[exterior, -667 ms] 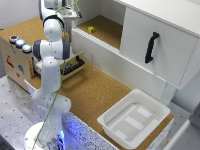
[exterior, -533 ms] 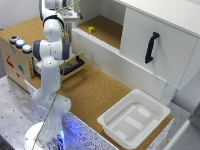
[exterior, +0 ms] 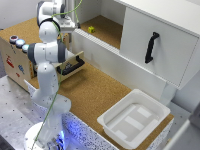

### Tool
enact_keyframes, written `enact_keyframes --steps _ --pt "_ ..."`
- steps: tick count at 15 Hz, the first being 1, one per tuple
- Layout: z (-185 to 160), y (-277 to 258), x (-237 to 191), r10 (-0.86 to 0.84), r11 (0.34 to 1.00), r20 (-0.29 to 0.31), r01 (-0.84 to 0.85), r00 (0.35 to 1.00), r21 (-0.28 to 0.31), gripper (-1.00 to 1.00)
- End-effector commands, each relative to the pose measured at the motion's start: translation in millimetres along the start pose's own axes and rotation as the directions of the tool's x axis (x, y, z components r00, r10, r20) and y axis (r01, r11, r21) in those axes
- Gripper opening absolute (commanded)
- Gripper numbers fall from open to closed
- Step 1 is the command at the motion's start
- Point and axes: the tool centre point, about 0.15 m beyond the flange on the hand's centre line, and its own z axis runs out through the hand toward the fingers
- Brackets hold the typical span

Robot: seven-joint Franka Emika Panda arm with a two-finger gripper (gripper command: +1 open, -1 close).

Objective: Place the purple block inside the box

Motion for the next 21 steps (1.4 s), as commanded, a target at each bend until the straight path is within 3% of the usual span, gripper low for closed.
enact_keyframes --steps 1,2,5,12,14,15,18,21 --pt "54 24 -28 -0.076 0.994 -0.171 0.088 0.982 0.065 -1.00" --pt "58 32 -25 -0.103 0.993 -0.175 0.110 0.979 0.032 -1.00" --pt "59 49 -13 -0.202 0.978 -0.180 0.209 0.963 0.022 -1.00" --pt "67 54 22 -0.450 0.893 -0.070 0.450 0.890 -0.014 -1.00" --pt "72 50 23 -0.466 0.883 -0.031 0.464 0.884 -0.069 -1.00" --pt "70 48 23 -0.469 0.881 -0.021 0.466 0.883 -0.078 1.00" --pt "43 37 10 -0.463 0.879 -0.034 0.454 0.886 -0.149 1.00" --pt "27 26 1 -0.457 0.880 -0.027 0.448 0.889 -0.158 1.00"
